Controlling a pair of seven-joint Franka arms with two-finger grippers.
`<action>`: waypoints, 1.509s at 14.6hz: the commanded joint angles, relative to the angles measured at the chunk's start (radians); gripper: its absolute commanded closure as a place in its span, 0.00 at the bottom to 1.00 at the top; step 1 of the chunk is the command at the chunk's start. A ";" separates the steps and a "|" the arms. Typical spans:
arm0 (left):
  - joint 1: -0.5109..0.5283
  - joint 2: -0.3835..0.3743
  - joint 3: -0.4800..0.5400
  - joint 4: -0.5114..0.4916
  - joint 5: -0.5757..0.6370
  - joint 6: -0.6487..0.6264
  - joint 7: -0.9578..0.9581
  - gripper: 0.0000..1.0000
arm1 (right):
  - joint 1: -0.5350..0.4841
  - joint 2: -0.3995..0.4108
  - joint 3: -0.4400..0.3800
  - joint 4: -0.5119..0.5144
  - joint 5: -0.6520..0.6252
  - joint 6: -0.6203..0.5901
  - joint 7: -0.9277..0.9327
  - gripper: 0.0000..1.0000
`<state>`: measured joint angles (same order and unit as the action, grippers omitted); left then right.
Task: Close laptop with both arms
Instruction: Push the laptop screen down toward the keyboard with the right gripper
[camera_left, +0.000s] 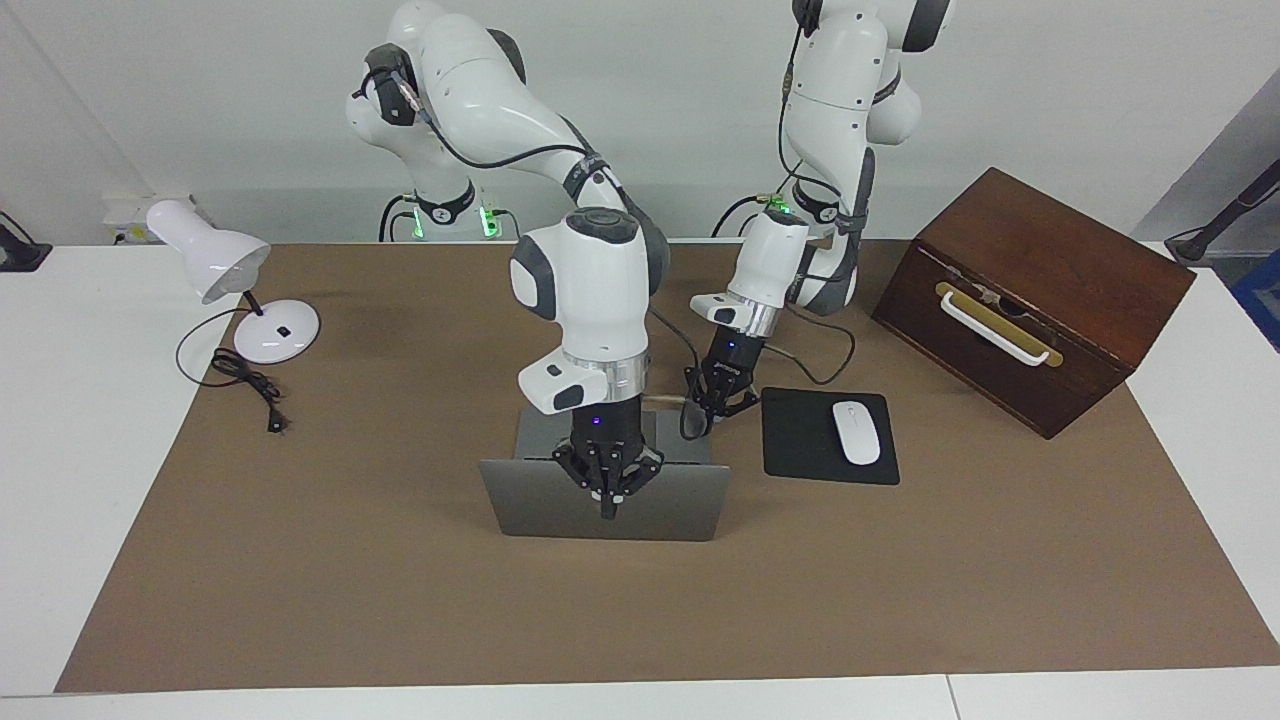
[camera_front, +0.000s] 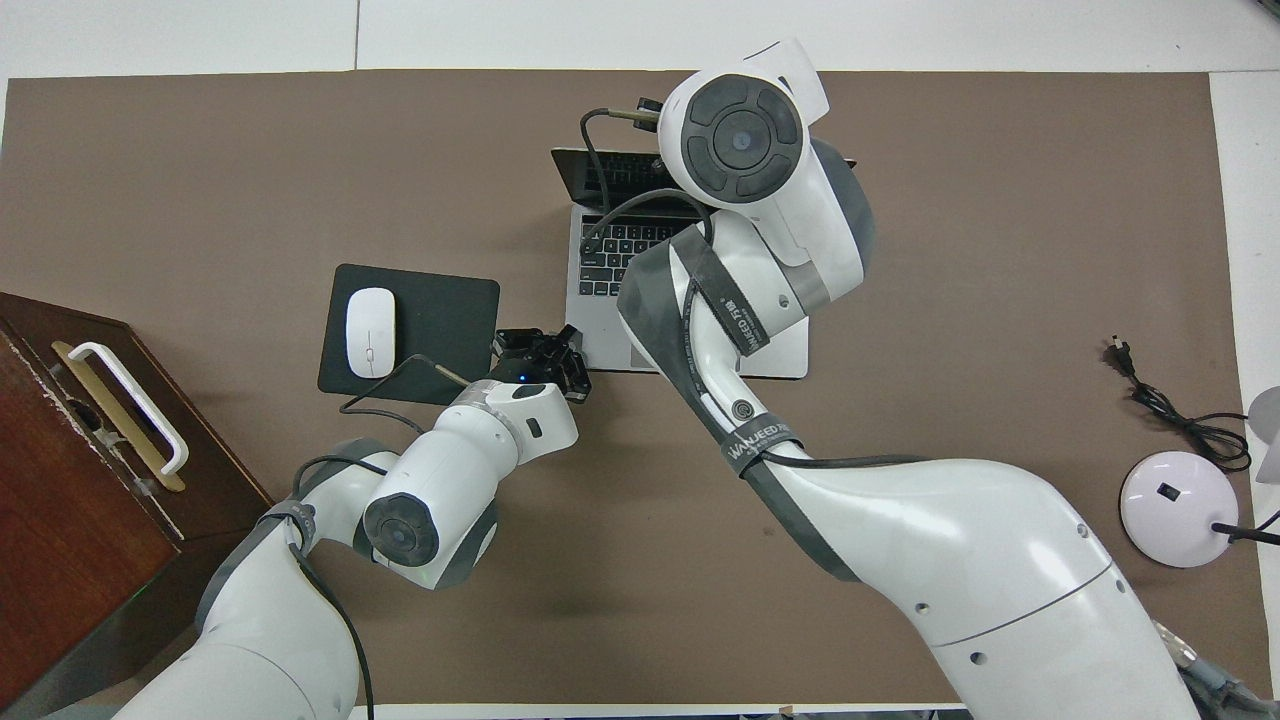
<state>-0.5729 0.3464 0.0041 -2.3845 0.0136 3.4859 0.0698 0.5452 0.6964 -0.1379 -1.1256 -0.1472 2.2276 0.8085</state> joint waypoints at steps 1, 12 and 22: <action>-0.038 0.040 0.016 0.018 0.005 0.015 0.011 1.00 | -0.013 -0.023 0.015 -0.014 0.052 -0.045 -0.046 1.00; -0.039 0.051 0.017 0.018 0.005 0.015 0.028 1.00 | -0.045 -0.040 0.015 -0.014 0.293 -0.265 -0.213 1.00; -0.039 0.069 0.019 0.018 0.012 0.018 0.053 1.00 | -0.082 -0.051 0.015 -0.013 0.374 -0.371 -0.235 1.00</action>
<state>-0.5851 0.3522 0.0066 -2.3818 0.0137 3.4939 0.1183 0.4977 0.6593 -0.1376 -1.1257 0.1725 1.8860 0.6180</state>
